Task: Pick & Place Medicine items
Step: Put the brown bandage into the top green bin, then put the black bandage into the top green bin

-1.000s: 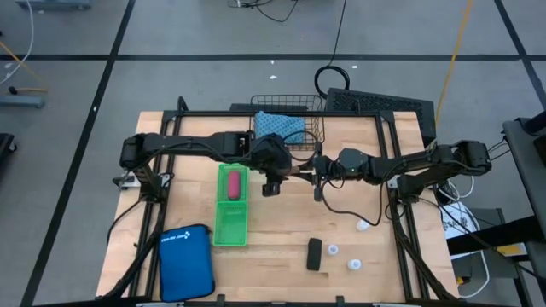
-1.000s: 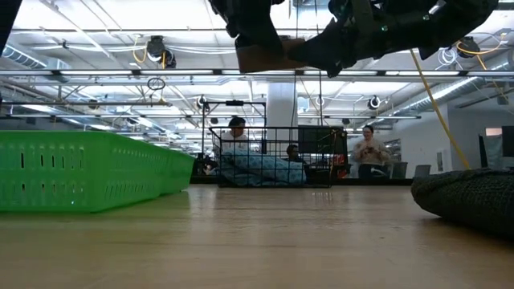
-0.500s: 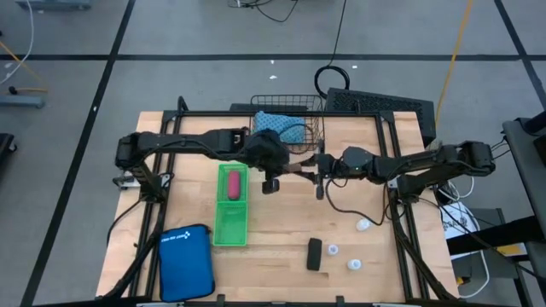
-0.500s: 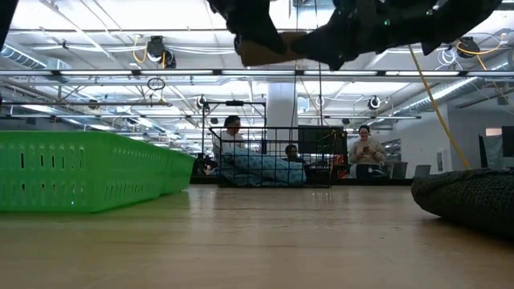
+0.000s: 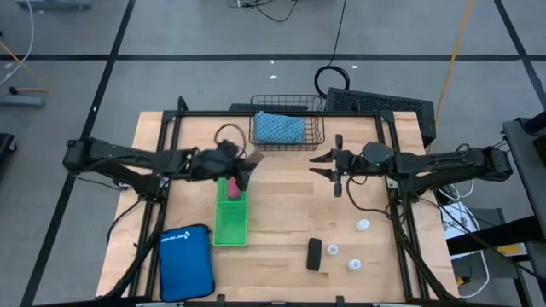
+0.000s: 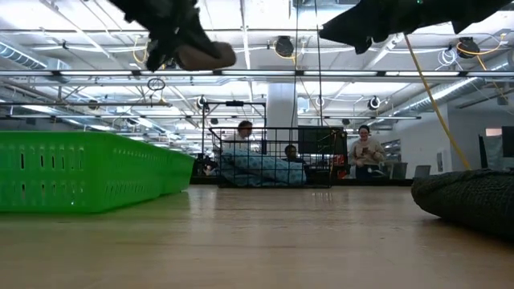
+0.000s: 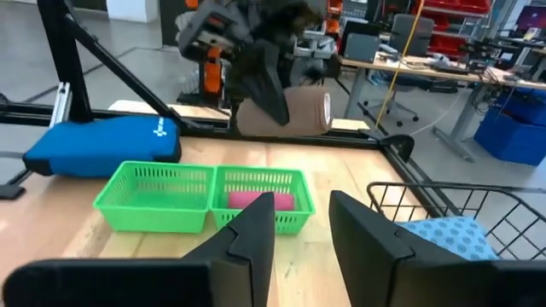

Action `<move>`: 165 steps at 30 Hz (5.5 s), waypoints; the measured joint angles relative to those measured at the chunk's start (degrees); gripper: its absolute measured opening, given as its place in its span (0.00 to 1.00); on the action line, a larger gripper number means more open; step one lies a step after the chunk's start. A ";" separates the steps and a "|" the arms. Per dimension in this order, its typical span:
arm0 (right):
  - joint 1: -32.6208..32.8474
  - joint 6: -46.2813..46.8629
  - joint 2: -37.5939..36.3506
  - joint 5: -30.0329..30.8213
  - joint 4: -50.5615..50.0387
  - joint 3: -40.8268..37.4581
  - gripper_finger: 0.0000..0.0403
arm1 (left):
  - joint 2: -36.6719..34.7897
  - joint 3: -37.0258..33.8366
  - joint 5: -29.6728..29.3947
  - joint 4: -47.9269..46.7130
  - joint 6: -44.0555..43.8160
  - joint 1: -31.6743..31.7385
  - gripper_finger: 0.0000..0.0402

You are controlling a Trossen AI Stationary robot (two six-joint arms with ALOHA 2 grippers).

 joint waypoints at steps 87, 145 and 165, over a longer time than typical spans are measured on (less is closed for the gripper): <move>0.02 -1.01 1.24 -0.26 -0.49 0.02 0.23 | 12.26 -7.99 -8.31 -6.14 -41.50 -4.58 0.62; 0.02 5.36 -23.76 0.17 -20.89 -6.73 0.22 | -34.77 -8.04 9.64 8.19 22.77 -4.00 0.67; 0.02 5.38 -23.74 0.11 -18.82 -8.20 0.22 | -34.86 -8.01 10.93 7.78 28.24 -4.00 0.67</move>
